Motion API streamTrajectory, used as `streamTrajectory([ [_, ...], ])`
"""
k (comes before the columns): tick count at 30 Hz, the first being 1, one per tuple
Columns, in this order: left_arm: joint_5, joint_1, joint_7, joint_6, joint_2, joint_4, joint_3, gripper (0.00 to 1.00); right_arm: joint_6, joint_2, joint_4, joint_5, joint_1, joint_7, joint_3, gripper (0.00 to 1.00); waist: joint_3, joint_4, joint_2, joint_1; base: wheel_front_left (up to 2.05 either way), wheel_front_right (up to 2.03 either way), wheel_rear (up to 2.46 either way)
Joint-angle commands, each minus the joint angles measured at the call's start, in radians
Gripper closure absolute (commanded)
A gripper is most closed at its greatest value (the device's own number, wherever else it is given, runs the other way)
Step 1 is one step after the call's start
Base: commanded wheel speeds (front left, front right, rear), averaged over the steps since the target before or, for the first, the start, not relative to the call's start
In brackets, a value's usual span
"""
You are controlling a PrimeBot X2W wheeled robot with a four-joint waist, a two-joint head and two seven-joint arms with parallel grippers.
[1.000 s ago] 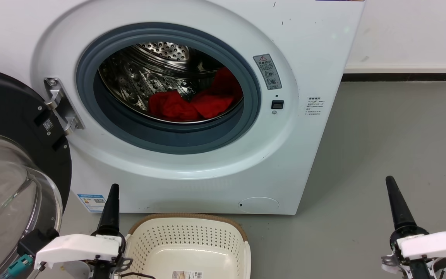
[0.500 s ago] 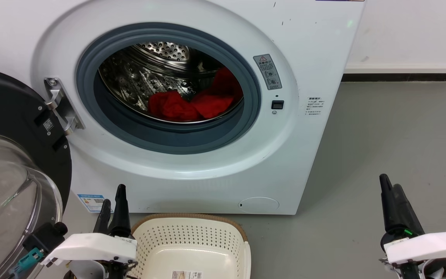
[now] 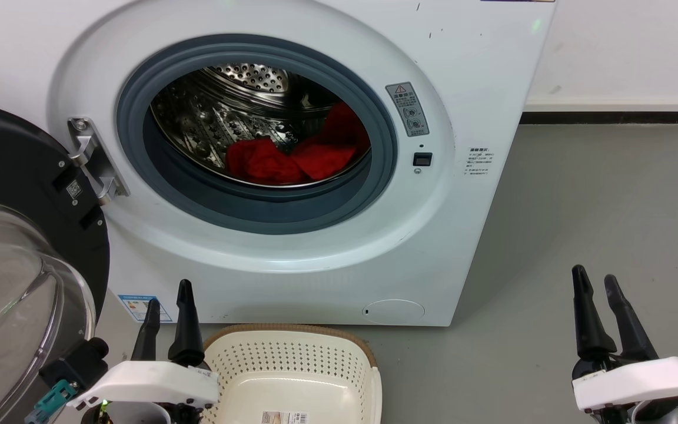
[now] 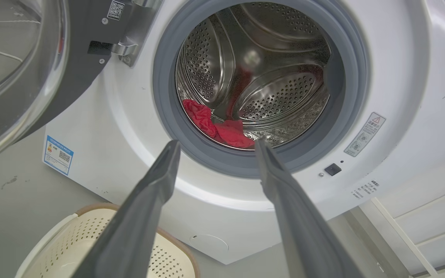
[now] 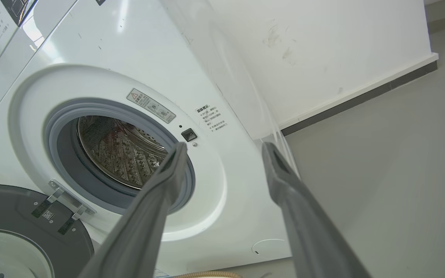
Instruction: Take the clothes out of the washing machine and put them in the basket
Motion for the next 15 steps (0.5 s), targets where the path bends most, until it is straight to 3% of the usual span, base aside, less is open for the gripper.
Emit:
streamTrajectory([
  [1, 0.036, -0.002, -0.012, 0.005, 0.002, -0.019, -0.001, 0.00, 0.000, 0.000, -0.025, -0.039, 0.003, -0.010, 0.004, 0.00, 0.001, 0.000, -0.0001, 0.0000, 0.00, 0.00, 0.00],
  [15, 0.196, 0.019, -0.051, 0.021, 0.002, -0.043, -0.013, 0.00, 0.000, 0.001, -0.071, -0.201, 0.025, -0.050, 0.013, 0.00, 0.003, -0.003, -0.0001, 0.0000, 0.00, 0.00, 0.00],
])
